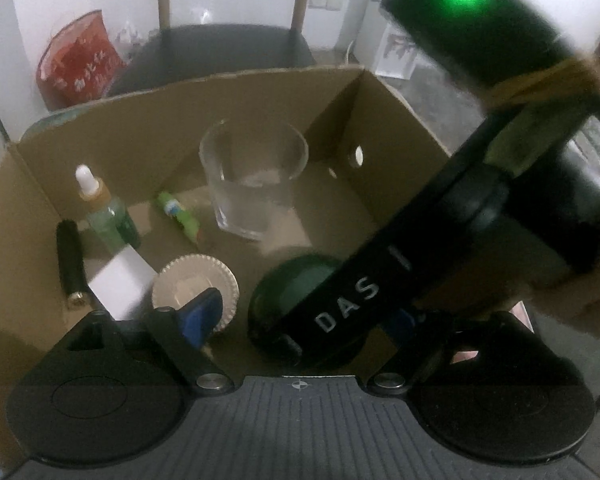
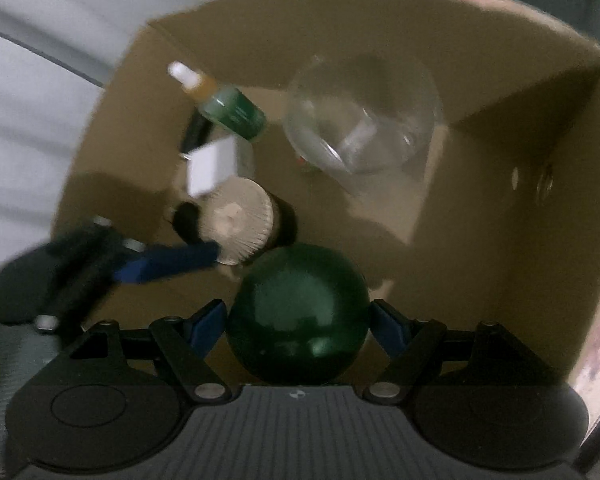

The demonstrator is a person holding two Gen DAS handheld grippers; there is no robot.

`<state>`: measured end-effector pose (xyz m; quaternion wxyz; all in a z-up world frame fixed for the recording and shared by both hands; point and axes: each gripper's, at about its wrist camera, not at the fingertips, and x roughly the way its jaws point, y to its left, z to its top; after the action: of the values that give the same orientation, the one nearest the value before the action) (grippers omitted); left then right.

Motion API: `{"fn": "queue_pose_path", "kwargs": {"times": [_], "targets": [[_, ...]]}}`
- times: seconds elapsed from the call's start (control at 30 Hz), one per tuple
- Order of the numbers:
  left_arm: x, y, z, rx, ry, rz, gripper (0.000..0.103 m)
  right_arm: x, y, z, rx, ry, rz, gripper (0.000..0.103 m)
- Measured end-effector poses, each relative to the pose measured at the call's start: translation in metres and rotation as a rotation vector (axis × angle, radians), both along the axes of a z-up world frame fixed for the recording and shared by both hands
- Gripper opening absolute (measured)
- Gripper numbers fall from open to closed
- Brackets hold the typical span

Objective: Organize rigid objects
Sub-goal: 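Carry the green jar into the box and open the right gripper, then move the right tool toward the white supplement bottle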

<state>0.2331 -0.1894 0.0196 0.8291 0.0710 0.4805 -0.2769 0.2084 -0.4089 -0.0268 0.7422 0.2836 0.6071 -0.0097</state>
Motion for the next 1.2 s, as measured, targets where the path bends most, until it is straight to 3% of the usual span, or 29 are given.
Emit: {"fn": "queue_pose_path", "kwargs": {"times": [0.1,0.17,0.37,0.6,0.83,1.0,1.1,1.2], "targets": [[0.008,0.004,0.0,-0.01,-0.002,0.003,0.086,0.002,0.0,-0.003,0.02,0.002,-0.002,0.08],[0.033,0.012,-0.01,-0.011,-0.013,0.005,0.086,0.003,-0.002,-0.003,0.004,-0.004,0.011,0.08],[0.032,0.034,0.0,-0.056,-0.072,0.007,0.087,0.003,-0.005,0.009,-0.046,-0.035,0.002,0.088],[-0.028,0.066,0.03,-0.124,-0.204,0.018,0.089,-0.013,-0.006,0.035,-0.072,-0.143,-0.059,0.088],[-0.107,0.111,0.048,-0.149,-0.346,0.063,0.095,-0.059,0.014,0.093,-0.105,-0.37,-0.155,0.088],[-0.143,0.142,0.038,-0.111,-0.428,0.145,0.096,-0.1,0.05,0.127,-0.139,-0.566,-0.171,0.088],[-0.152,0.157,0.026,-0.09,-0.443,0.204,0.096,-0.115,0.081,0.138,-0.148,-0.656,-0.147,0.089],[-0.154,0.167,0.012,-0.06,-0.451,0.255,0.097,-0.11,0.117,0.137,-0.18,-0.687,-0.067,0.089]]}}
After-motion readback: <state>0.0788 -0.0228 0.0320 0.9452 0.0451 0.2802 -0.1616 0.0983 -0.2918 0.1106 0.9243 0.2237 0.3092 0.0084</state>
